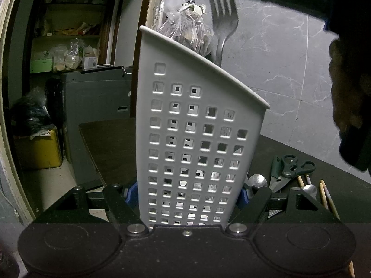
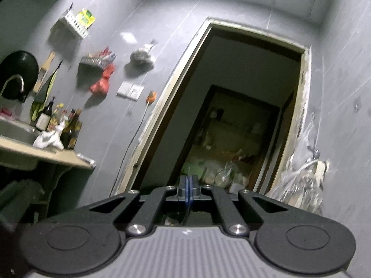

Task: Organize utensils
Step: 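Lower the fork into the caddy and open the right tool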

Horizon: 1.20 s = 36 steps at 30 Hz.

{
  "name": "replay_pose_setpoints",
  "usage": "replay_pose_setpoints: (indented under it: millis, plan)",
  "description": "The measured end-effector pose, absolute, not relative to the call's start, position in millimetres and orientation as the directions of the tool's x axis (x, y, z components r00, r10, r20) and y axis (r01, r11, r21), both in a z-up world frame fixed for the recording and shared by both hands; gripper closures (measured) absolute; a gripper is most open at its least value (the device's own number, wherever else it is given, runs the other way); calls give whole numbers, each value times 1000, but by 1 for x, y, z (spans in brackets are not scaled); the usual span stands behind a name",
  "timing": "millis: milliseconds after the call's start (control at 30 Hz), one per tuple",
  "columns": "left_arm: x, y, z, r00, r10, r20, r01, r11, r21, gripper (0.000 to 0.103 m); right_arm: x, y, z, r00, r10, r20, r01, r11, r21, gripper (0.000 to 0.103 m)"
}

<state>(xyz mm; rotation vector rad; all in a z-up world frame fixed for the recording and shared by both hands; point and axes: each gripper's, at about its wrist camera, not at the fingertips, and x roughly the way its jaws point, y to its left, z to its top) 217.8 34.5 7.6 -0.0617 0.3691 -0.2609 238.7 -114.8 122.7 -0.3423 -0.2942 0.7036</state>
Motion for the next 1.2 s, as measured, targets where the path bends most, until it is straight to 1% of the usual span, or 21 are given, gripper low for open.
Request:
replay_pose_setpoints:
  millis: [167, 300, 667, 900, 967, 1000, 1133, 1200]
  plan:
    - [218, 34, 8, 900, -263, -349, 241, 965, -106, 26, 248, -114, 110, 741, 664, 104, -588, 715, -378, 101]
    - [218, 34, 7, 900, -263, -349, 241, 965, -106, 26, 252, -111, 102, 746, 663, 61, -594, 705, -388, 101]
    - [217, 34, 5, 899, -259, -353, 237, 966, -105, 26, 257, -111, 89, 751, 660, -12, -612, 690, -386, 101]
    - [218, 35, 5, 898, -256, -358, 233, 967, -106, 26, 258, -114, 90, 754, 657, -17, -614, 696, -372, 99]
    - [219, 34, 6, 898, -255, -359, 232, 967, -105, 26, 258, -115, 91, 754, 657, -20, -616, 696, -370, 91]
    - [219, 34, 6, 898, -255, -360, 232, 967, -106, 26, 258, -116, 91, 755, 655, -19, -615, 697, -369, 89]
    - [219, 34, 6, 898, -255, -360, 232, 967, -105, 26, 258, -120, 92, 757, 653, -17, -615, 704, -355, 72]
    - [219, 34, 6, 897, -256, -360, 233, 967, -106, 26, 260, -123, 92, 760, 649, -17, -614, 709, -347, 70]
